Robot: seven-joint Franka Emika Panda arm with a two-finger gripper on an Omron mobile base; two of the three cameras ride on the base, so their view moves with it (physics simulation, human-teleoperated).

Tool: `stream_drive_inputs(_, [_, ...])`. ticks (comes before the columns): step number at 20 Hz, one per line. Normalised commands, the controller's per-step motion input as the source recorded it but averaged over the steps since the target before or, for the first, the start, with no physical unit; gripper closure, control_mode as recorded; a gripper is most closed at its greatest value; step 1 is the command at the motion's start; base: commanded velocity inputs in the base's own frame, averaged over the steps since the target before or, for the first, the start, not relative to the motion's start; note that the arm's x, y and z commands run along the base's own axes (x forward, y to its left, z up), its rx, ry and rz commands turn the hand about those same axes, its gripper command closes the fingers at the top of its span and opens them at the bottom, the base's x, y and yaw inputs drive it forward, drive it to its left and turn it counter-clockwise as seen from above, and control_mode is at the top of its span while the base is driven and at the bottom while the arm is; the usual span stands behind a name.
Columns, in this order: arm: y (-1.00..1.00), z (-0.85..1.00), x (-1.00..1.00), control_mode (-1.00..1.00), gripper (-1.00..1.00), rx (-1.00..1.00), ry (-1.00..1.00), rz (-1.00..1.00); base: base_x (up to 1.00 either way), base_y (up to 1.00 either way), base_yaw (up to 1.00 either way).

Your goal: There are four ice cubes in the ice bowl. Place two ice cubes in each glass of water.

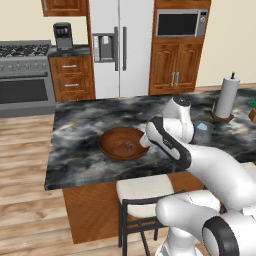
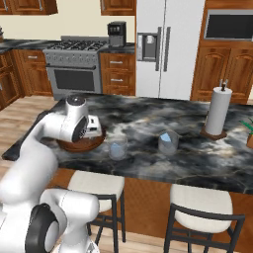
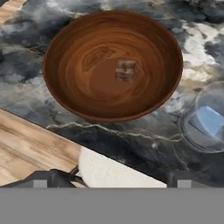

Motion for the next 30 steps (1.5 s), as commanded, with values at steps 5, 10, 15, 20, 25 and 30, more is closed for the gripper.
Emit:
stream_drive_inputs(5, [0.49, 0.06, 0.48, -1.0, -1.0, -0.01, 0.02, 0.14, 0.0, 0.0, 0.0])
stream_drive_inputs(10, [0.5, -0.01, 0.47, -1.0, -1.0, -0.08, 0.07, 0.02, 0.0, 0.0, 0.0])
stream_drive_inputs(15, [0.26, -0.13, 0.22, -1.0, -1.0, -0.15, 0.08, -0.03, 0.0, 0.0, 0.0])
stream_drive_inputs(20, [0.01, -0.24, 0.19, -1.0, -1.0, -0.13, 0.09, -0.11, 0.0, 0.0, 0.0])
stream_drive_inputs(25, [-0.2, -0.42, 0.25, -1.0, -1.0, -0.02, 0.09, -0.11, 0.0, 0.0, 0.0])
stream_drive_inputs(30, [-0.23, -0.29, 0.35, -1.0, -1.0, 0.0, 0.04, -0.11, 0.0, 0.0, 0.0])
